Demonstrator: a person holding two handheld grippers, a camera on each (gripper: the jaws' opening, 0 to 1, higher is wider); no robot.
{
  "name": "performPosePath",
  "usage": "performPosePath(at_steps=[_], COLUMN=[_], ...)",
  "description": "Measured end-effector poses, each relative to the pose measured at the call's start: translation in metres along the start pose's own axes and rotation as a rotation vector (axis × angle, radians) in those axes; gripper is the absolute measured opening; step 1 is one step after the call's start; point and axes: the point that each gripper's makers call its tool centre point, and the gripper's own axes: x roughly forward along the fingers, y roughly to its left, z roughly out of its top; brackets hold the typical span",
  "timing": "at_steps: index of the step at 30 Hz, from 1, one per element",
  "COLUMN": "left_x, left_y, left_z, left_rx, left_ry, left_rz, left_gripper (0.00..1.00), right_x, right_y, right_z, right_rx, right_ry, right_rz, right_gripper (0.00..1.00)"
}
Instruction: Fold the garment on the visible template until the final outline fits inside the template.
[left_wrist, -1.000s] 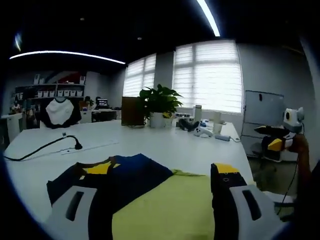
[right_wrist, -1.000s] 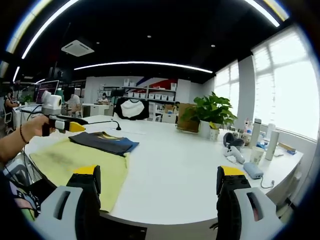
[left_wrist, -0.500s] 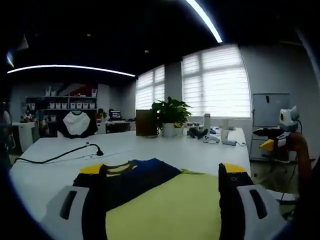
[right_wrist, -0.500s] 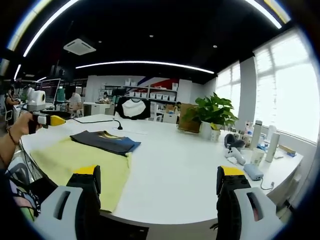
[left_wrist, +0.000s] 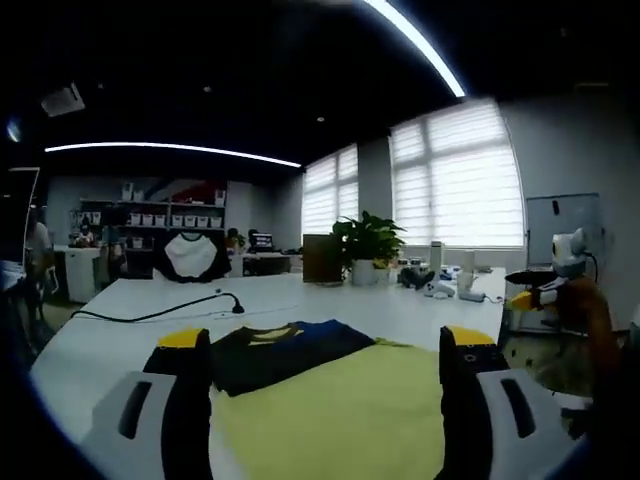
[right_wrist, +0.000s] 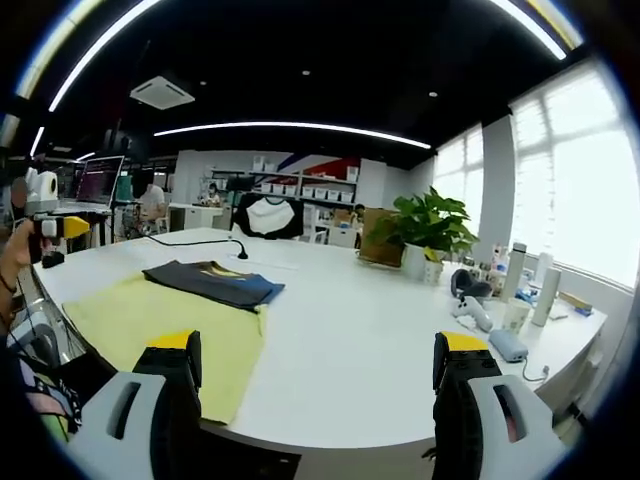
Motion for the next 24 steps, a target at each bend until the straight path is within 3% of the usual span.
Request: performPosePath(at_steps=[8,16,20,24], left_x=[-0.036,-0.044,-0.046,-0.045], left_y=[0.007,0.015,0.014,0.02], left_z=[0.0,-0.016,-0.022,-0.031], left_rx=[0.054,0.047,0.123,0.142], left_ry=[0.007,0.065,0.106,0.14], left_rz=[0.034,0.042,0.013,0.019], left_gripper=[1.0,1.0,1.0,0.99], right_x=[0.001,0.012,0.01,0.01], right_y=[0.004,0.024,0.028,0.031], right_z=[-0.001,-0.009,-0.004,-0.005], right_rx=[-0.007,0.01,-0.023,-0.008], right_ry=[0.003,0.019,0.002,0.0], right_rz=[0.007,0.071,0.093,0.127], right_gripper=[0.99,0.99,0.99,0.93])
